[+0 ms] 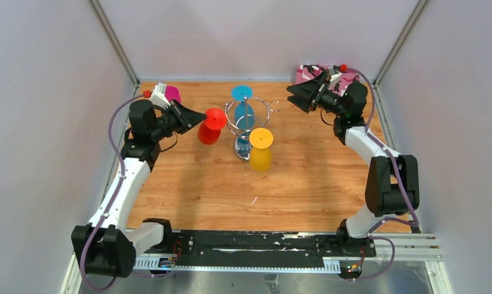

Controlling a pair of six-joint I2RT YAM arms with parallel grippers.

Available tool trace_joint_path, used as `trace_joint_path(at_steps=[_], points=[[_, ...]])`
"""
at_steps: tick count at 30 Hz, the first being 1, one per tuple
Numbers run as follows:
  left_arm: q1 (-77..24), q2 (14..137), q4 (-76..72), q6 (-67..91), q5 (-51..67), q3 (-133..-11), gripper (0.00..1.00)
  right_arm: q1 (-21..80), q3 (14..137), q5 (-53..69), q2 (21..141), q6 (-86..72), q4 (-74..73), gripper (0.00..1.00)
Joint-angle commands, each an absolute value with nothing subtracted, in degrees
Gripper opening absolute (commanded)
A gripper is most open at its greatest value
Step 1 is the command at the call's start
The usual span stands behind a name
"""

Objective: Take the wine glass off the wine glass rack

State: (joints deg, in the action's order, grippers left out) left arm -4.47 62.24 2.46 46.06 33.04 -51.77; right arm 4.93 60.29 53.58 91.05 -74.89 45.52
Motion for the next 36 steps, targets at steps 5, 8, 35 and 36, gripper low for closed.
trace_joint_path(at_steps=[5,8,35,36], points=[[-0.18,59.86,4.7,45.52,35.57,-53.85,0.0,5.8,59.69,54.97,91.91,-75.65,48.27,0.89],[-0.18,59.35,5.01,45.7,35.51,-55.45,0.0,5.8,59.51,55.02,91.94,-76.0,48.86,0.89],[-11.14,66.64,-12.55,50.84,39.09,-81.79,0.0,-0.91,61.1,58.59,88.96,-75.15,53.31,0.87],[-12.37,67.57,-13.29,50.7,40.03,-82.92,0.0,-1.98,61.42,59.09,88.9,-75.53,54.59,0.87]])
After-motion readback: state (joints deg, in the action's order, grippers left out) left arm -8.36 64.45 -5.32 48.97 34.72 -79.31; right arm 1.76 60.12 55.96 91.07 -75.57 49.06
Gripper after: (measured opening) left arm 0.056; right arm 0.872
